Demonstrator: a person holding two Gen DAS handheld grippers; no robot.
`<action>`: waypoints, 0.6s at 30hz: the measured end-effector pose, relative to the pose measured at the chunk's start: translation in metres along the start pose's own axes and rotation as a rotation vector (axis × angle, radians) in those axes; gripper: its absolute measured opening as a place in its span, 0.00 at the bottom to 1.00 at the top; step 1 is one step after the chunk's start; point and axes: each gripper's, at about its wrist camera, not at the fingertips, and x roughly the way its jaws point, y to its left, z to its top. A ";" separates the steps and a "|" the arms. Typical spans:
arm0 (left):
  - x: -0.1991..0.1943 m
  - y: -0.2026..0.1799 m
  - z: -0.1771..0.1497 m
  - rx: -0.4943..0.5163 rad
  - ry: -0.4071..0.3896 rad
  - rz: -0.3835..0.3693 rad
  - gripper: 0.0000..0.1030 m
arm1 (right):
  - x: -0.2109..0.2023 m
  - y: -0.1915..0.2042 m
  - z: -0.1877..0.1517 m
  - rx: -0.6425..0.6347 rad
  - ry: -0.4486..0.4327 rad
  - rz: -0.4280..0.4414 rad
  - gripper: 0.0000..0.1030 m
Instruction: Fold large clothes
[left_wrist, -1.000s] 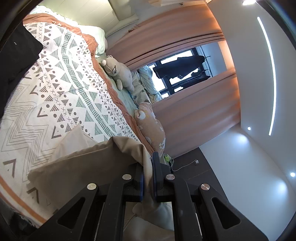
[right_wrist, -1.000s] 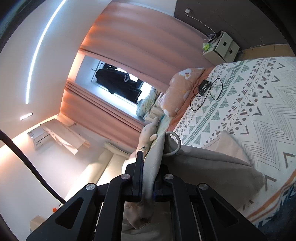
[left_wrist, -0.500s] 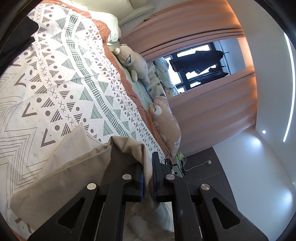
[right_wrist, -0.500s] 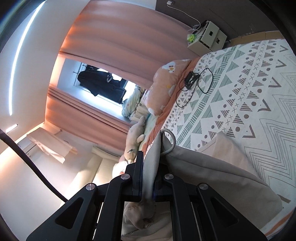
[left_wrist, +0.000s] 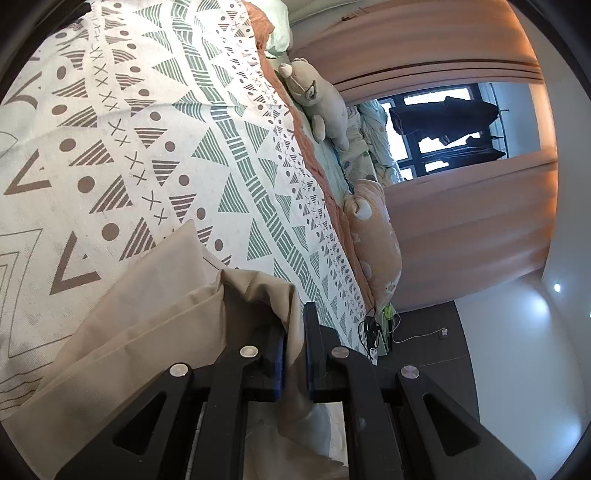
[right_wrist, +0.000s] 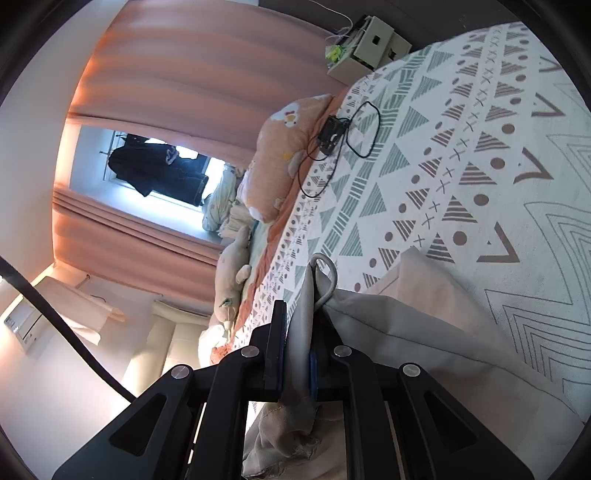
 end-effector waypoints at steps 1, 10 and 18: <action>0.004 0.004 0.001 -0.022 0.004 -0.007 0.09 | 0.000 -0.002 0.000 0.008 -0.001 -0.009 0.09; 0.005 0.010 -0.003 -0.087 -0.033 -0.127 0.99 | 0.000 0.010 -0.008 -0.016 -0.014 -0.030 0.85; -0.029 0.006 -0.009 -0.051 -0.025 -0.085 0.99 | -0.013 0.035 -0.036 -0.127 0.040 -0.114 0.85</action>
